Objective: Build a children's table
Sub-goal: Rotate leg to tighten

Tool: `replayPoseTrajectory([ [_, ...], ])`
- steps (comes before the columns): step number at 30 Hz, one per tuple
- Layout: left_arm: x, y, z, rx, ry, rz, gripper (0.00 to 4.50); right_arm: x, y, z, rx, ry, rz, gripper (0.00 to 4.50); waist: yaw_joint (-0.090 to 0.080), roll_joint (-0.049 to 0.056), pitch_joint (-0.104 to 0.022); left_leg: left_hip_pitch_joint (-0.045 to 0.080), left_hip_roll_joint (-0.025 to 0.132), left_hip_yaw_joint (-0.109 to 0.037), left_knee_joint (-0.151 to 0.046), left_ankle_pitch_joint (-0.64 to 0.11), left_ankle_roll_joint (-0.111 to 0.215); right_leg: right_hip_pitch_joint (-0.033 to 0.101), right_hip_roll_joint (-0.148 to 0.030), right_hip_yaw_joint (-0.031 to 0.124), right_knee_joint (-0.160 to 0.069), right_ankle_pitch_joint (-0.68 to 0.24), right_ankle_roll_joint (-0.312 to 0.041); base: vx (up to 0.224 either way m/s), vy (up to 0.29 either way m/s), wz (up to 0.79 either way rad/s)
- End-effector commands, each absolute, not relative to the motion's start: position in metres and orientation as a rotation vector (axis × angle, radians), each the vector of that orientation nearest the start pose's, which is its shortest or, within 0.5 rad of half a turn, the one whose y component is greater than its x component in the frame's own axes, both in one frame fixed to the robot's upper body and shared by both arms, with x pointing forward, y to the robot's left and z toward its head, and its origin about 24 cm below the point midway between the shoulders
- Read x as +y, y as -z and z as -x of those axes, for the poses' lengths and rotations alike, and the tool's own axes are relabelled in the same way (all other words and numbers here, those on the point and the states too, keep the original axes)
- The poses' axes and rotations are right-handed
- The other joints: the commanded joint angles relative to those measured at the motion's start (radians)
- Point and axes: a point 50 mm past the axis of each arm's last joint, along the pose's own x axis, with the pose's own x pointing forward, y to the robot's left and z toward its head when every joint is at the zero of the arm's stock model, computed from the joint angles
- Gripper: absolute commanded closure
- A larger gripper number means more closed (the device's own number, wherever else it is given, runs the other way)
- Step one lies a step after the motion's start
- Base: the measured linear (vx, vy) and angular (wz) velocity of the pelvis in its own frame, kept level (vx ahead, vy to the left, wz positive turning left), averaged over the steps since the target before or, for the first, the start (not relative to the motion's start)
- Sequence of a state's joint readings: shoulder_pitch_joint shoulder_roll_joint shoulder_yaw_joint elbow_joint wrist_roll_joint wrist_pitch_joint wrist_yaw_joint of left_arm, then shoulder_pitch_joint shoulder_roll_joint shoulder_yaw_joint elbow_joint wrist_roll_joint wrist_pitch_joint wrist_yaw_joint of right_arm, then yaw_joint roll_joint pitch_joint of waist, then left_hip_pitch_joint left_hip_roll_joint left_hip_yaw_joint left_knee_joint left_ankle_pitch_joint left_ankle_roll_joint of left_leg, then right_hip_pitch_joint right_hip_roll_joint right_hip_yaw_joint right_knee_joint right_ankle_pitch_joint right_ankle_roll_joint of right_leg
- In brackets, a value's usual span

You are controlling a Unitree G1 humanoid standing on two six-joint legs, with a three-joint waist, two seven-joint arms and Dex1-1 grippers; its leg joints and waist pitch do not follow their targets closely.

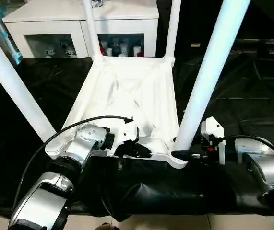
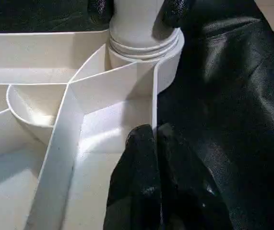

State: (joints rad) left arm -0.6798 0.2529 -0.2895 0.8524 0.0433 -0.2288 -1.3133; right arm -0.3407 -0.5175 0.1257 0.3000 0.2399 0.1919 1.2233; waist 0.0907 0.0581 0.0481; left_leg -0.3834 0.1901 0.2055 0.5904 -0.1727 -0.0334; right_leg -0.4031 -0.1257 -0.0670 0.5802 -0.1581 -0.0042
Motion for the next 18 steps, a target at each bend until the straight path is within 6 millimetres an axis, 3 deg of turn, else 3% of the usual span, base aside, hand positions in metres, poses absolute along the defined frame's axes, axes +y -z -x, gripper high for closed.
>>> replayPoseTrajectory([
  [1, 0.099, -0.039, -0.321, 0.329, 1.475, -0.44, 4.5, -0.177, -0.049, -0.277, 0.359, -1.224, 0.091, 2.48, 0.001, -0.016, -0.066, 0.021, 0.039, -0.018, -0.078, -0.309, 0.04, 0.041, -0.027, 0.025, -0.064, -0.293, -0.212, 0.0, 0.0, 0.0],
  [6, 0.085, -0.039, -0.33, 0.321, 1.346, -0.412, 4.5, -0.174, -0.034, -0.284, 0.354, -1.002, 0.037, 2.5, -0.008, -0.017, -0.058, 0.027, 0.035, -0.023, -0.085, -0.385, 0.005, 0.034, -0.029, 0.022, -0.082, -0.446, -0.164, 0.0, 0.0, 0.0],
  [7, 0.076, -0.04, -0.333, 0.31, 1.31, -0.395, 4.5, -0.171, -0.027, -0.288, 0.364, -0.905, -0.001, 2.5, -0.015, -0.016, -0.054, 0.03, 0.031, -0.024, -0.085, -0.413, -0.006, 0.029, -0.029, 0.02, -0.09, -0.503, -0.147, 0.0, 0.0, 0.0],
  [9, 0.072, -0.041, -0.334, 0.304, 1.293, -0.385, 4.5, -0.169, -0.023, -0.289, 0.37, -0.858, -0.019, 2.51, -0.027, -0.018, -0.05, 0.03, 0.026, -0.033, -0.088, -0.459, -0.021, 0.03, -0.03, 0.01, -0.103, -0.6, -0.101, 0.0, 0.0, 0.0],
  [10, 0.059, -0.043, -0.336, 0.283, 1.264, -0.374, 4.5, -0.161, -0.015, -0.292, 0.383, -0.757, -0.046, 2.51, -0.037, -0.02, -0.049, 0.032, 0.023, -0.037, -0.087, -0.478, -0.023, 0.028, -0.03, 0.005, -0.111, -0.645, -0.072, 0.0, 0.0, 0.0],
  [11, 0.054, -0.044, -0.336, 0.278, 1.257, -0.373, 4.5, -0.157, -0.012, -0.294, 0.384, -0.726, -0.046, 2.51, -0.047, -0.016, -0.045, 0.04, 0.019, -0.041, -0.084, -0.516, -0.028, 0.019, -0.028, -0.004, -0.122, -0.701, -0.05, 0.0, 0.0, 0.0],
  [12, 0.047, -0.045, -0.336, 0.272, 1.251, -0.371, 4.5, -0.151, -0.009, -0.296, 0.384, -0.672, -0.04, 2.51, -0.059, -0.003, -0.044, 0.04, 0.019, -0.048, -0.085, -0.547, -0.033, 0.023, -0.028, -0.014, -0.128, -0.723, -0.033, 0.0, 0.0, 0.0],
  [14, 0.04, -0.045, -0.336, 0.268, 1.255, -0.372, 4.5, -0.145, -0.006, -0.299, 0.379, -0.626, -0.032, 2.51, -0.078, -0.001, -0.039, 0.04, 0.021, -0.056, -0.092, -0.597, -0.037, 0.028, -0.022, -0.032, -0.14, -0.718, -0.019, 0.0, 0.0, 0.0],
  [15, 0.034, -0.046, -0.334, 0.262, 1.271, -0.359, 4.5, -0.137, -0.006, -0.299, 0.368, -0.641, -0.04, 2.51, -0.099, 0.021, -0.031, 0.049, 0.032, -0.072, -0.108, -0.729, -0.047, 0.046, -0.011, -0.072, -0.15, -0.669, -0.003, 0.0, 0.0, 0.0],
  [16, 0.034, -0.046, -0.334, 0.261, 1.272, -0.357, 4.5, -0.136, -0.007, -0.299, 0.367, -0.643, -0.041, 2.51, -0.1, 0.029, -0.029, 0.044, 0.043, -0.079, -0.125, -0.787, -0.052, 0.062, -0.006, -0.077, -0.132, -0.611, -0.012, 0.0, 0.0, 0.0],
  [17, 0.023, -0.047, -0.331, 0.248, 1.296, -0.327, 4.5, -0.121, -0.011, -0.301, 0.33, -0.678, -0.079, 1.96, -0.096, 0.041, -0.024, 0.019, 0.072, -0.082, -0.18, -0.908, -0.077, 0.099, 0.006, -0.064, -0.051, -0.438, -0.053, -0.059, 0.03, -0.04],
  [18, 0.023, -0.048, -0.331, 0.246, 1.297, -0.33, 4.5, -0.119, -0.012, -0.302, 0.326, -0.685, -0.097, 1.82, -0.052, 0.042, -0.025, -0.013, 0.095, -0.054, -0.24, -0.974, -0.094, 0.128, 0.019, -0.037, 0.071, -0.256, -0.086, -0.067, -0.018, 0.17],
])
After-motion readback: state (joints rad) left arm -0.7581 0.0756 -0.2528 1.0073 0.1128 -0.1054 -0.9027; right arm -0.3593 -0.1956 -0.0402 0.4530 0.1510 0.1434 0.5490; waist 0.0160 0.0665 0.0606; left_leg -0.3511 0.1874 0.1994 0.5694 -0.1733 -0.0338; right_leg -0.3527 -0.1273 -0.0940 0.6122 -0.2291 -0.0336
